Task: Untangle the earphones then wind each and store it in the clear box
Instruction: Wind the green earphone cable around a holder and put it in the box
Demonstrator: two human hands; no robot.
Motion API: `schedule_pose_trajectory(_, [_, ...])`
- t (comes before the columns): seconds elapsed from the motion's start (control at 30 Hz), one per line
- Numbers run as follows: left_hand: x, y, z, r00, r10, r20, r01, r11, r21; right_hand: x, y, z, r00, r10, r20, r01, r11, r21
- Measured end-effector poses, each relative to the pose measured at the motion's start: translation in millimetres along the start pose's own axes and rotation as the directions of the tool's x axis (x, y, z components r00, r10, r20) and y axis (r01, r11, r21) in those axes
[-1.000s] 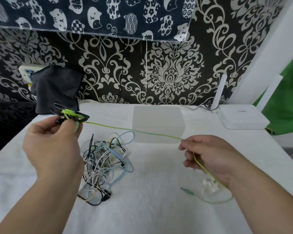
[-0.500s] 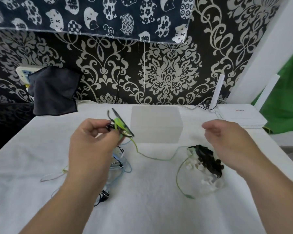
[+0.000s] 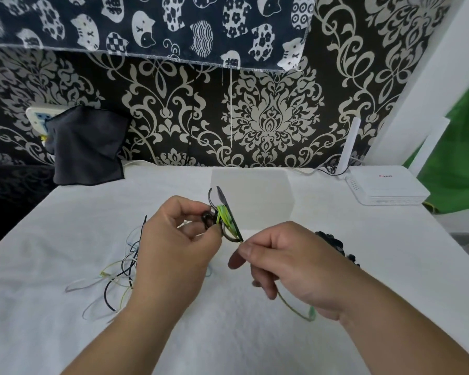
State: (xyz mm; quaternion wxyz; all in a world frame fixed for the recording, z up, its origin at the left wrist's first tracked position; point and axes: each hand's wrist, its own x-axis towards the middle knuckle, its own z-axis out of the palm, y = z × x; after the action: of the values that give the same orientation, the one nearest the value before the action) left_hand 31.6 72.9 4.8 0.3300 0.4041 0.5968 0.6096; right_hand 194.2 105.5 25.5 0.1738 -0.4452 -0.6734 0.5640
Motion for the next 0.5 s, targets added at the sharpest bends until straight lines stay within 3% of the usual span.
schedule_pose_trajectory(0.13, [-1.4, 3.3, -0.1, 0.992, 0.128, 0.002, -0.125, 0.967, 0.223, -2.3, -1.2, -3.9, 1.0, 0.005, -0.011, -0.006, 0.995, -0.095])
schedule_pose_trajectory(0.3, [-5.2, 1.8, 1.2, 0.971, 0.225, 0.082, -0.239, 0.882, 0.407, -5.4, -4.3, -11.1, 0.994, -0.1, 0.032, 0.105, 0.966, -0.236])
schedule_pose_trajectory(0.43, [-5.6, 0.7, 0.4, 0.97, 0.169, 0.177, -0.229, 0.879, 0.419, -5.6, -3.1, -22.6, 0.991, -0.108, -0.081, 0.104, 0.993, -0.046])
schedule_pose_trajectory(0.5, [-6.4, 1.1, 1.1, 0.961, 0.177, 0.214, -0.257, 0.857, 0.448, -7.7, -4.8, -26.8, 0.992, -0.116, -0.047, 0.115, 0.993, -0.032])
